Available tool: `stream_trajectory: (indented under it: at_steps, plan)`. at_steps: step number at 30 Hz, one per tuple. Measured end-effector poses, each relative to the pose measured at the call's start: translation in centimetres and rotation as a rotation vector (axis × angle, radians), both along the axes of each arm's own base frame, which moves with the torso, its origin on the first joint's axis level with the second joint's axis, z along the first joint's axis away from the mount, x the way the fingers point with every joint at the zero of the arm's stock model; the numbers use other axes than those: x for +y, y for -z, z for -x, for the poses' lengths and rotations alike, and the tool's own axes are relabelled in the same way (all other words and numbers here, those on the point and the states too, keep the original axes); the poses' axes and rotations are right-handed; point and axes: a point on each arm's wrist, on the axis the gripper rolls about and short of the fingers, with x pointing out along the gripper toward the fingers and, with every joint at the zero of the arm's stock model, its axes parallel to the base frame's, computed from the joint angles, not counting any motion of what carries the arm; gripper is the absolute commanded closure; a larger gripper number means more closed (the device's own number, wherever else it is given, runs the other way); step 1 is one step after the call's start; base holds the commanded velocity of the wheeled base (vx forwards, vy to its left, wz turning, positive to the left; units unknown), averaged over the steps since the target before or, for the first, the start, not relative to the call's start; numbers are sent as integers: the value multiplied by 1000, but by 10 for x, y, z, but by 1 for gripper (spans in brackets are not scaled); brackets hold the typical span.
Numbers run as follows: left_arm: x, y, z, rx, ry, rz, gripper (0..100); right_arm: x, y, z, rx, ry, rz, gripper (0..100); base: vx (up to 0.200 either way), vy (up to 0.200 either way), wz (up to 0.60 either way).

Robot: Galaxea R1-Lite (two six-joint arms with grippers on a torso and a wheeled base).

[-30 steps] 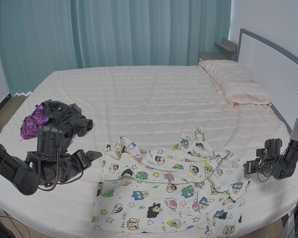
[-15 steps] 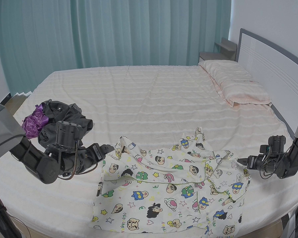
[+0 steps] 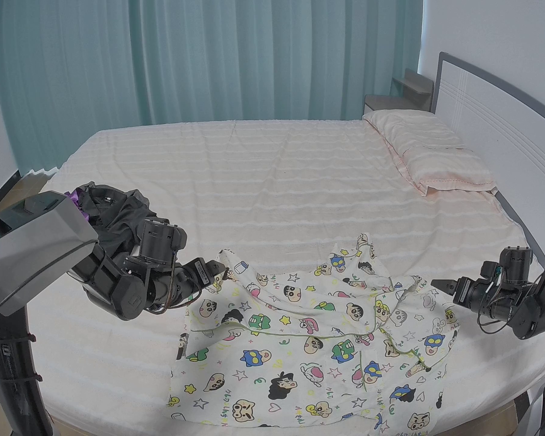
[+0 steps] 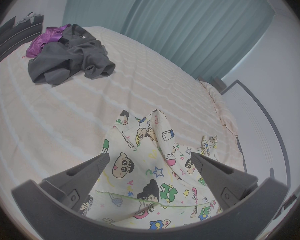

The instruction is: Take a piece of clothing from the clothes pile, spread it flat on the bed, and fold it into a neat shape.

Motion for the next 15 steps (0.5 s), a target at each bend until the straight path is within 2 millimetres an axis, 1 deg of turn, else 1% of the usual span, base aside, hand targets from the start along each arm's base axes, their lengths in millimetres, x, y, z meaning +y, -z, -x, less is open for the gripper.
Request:
stream_trajectory:
  at_steps: [4, 8, 12, 15]
  plan:
    - [-1, 3, -1, 4, -29, 5, 0, 3, 3, 5, 4, -8, -12, 0, 200, 0, 0]
    - [-4, 7, -5, 4, -25, -2, 0, 4, 5, 7, 16, -11, -14, 0, 0, 0, 0]
    - [-7, 11, -13, -4, -17, -7, 0, 6, 7, 8, 23, -19, -13, 0, 0, 0, 0]
    - [-8, 17, -17, -9, 19, -56, 0, 7, 8, 9, 29, -25, -12, 0, 0, 0, 0]
